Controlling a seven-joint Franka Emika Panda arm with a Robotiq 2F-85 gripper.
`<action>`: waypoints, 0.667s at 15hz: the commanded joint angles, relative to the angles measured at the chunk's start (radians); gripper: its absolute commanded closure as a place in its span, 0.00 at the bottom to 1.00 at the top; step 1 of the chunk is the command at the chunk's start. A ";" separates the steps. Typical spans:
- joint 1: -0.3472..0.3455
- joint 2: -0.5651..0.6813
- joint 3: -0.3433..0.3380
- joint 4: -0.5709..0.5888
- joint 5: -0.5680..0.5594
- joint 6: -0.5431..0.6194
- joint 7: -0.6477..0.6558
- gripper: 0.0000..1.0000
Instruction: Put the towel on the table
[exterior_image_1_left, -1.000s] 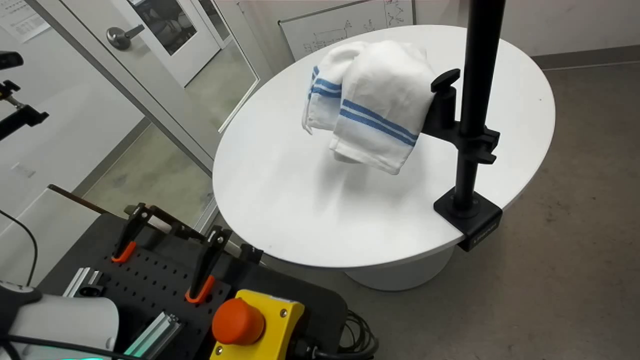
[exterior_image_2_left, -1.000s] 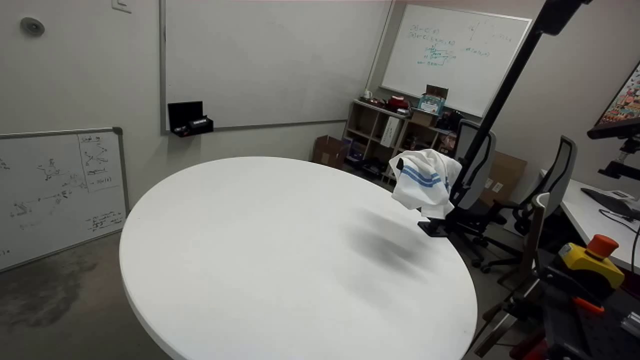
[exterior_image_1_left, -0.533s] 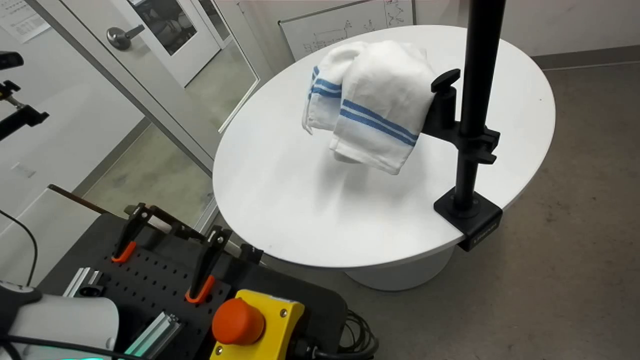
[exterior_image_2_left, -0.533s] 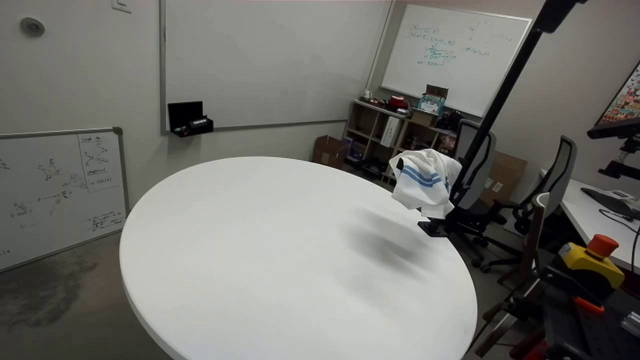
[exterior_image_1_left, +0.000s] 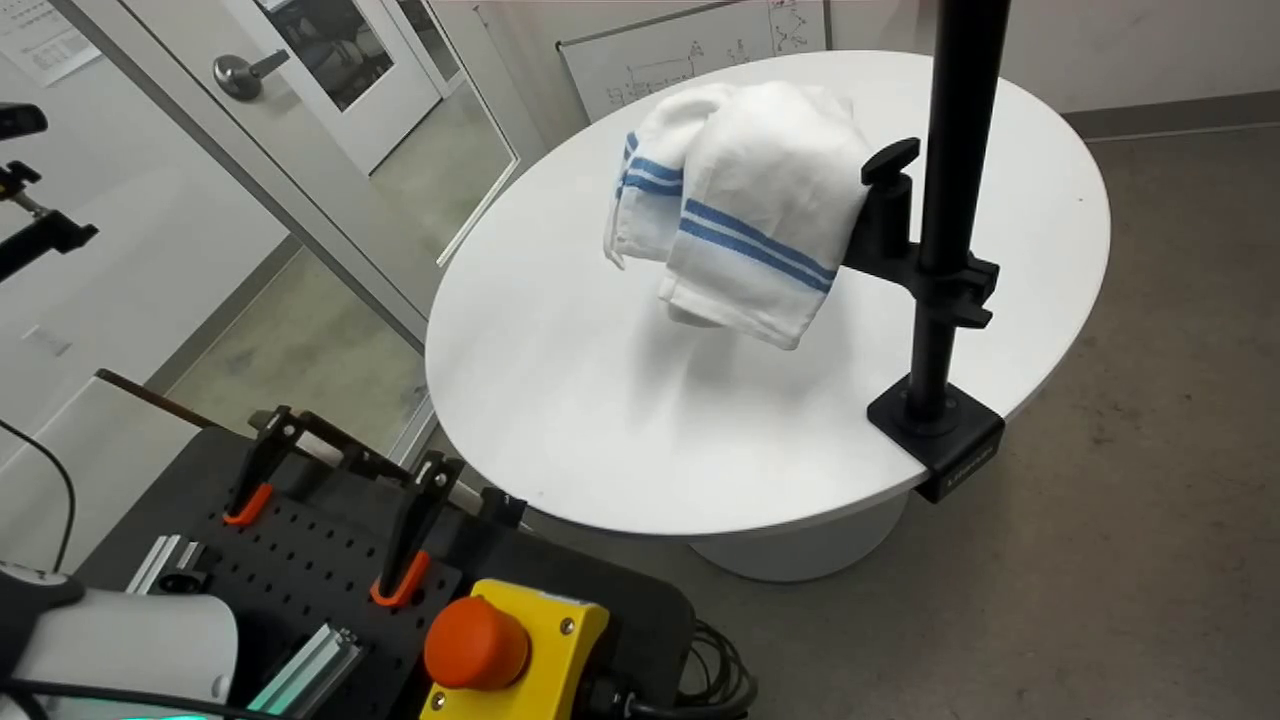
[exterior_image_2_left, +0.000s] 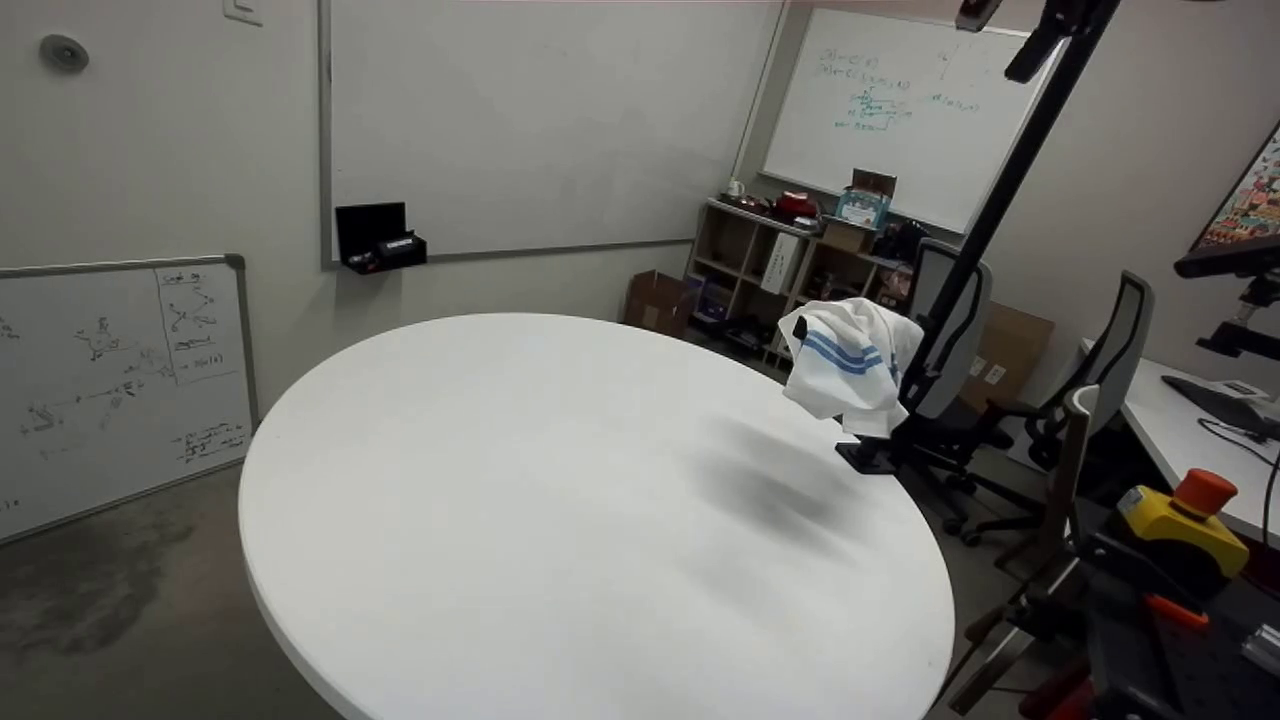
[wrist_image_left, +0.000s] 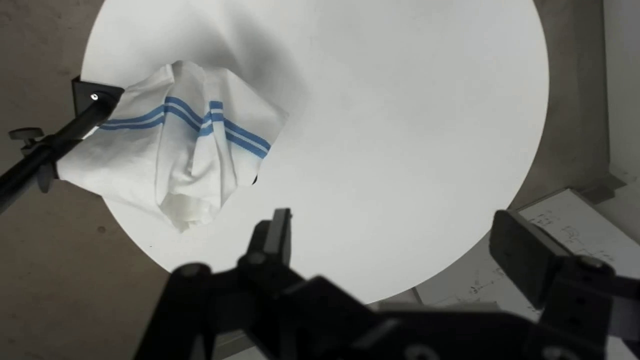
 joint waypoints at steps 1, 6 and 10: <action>-0.010 0.158 -0.039 0.112 -0.030 0.030 -0.012 0.00; -0.016 0.335 -0.083 0.210 -0.049 0.111 0.004 0.00; -0.028 0.472 -0.120 0.290 -0.082 0.139 0.037 0.00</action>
